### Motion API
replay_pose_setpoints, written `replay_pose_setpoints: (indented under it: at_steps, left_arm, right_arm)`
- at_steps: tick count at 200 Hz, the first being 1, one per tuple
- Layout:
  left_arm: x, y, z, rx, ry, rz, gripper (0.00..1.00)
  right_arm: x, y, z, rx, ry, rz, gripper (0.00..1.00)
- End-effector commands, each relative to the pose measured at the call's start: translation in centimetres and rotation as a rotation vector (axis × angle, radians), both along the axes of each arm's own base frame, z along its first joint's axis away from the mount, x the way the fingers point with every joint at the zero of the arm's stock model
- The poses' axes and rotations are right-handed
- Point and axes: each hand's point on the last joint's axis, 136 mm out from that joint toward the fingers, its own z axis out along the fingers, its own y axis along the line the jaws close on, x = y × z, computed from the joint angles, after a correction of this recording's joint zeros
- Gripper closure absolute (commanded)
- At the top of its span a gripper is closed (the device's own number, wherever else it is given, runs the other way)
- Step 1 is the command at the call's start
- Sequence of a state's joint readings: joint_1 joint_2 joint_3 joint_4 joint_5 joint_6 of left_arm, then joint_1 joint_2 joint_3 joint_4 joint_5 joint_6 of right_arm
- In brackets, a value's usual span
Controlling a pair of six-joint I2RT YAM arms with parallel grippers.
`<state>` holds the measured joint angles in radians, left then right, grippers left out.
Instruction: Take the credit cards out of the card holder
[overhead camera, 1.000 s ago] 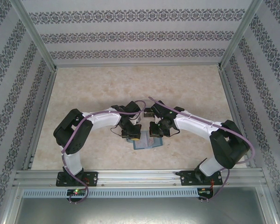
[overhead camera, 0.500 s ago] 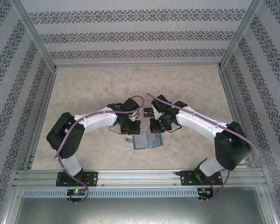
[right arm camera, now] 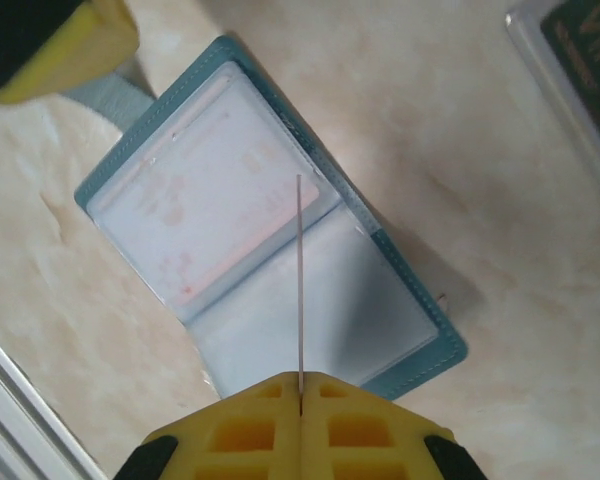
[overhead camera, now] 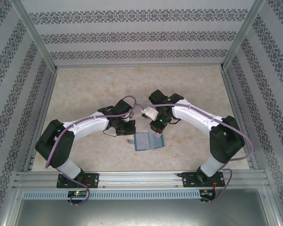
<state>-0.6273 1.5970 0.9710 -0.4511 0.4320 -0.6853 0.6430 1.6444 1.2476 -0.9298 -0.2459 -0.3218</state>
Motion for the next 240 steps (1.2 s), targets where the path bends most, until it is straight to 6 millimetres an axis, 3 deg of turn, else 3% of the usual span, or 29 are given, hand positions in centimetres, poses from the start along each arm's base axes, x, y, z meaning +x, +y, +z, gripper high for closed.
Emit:
replay_pose_setpoints:
  at_steps: [1, 62, 167, 240]
  left_arm:
    - [0.9, 0.6, 0.8, -0.02, -0.049, 0.041, 0.98]
    - [0.4, 1.9, 1.3, -0.018, -0.066, 0.072, 0.97]
    - [0.1, 3.7, 2.0, 0.004, -0.073, 0.133, 0.97]
    - [0.1, 4.7, 2.1, 0.021, -0.057, 0.162, 0.97]
  right_arm:
    - [0.5, -1.1, 1.0, -0.041, -0.103, 0.271, 0.96]
    - [3.2, -2.5, 2.3, -0.143, -0.185, 0.49, 0.97]
    - [10.9, -1.7, 3.4, -0.133, -0.186, 0.563, 0.98]
    - [14.6, -1.1, 2.9, -0.119, -0.139, 0.579, 0.98]
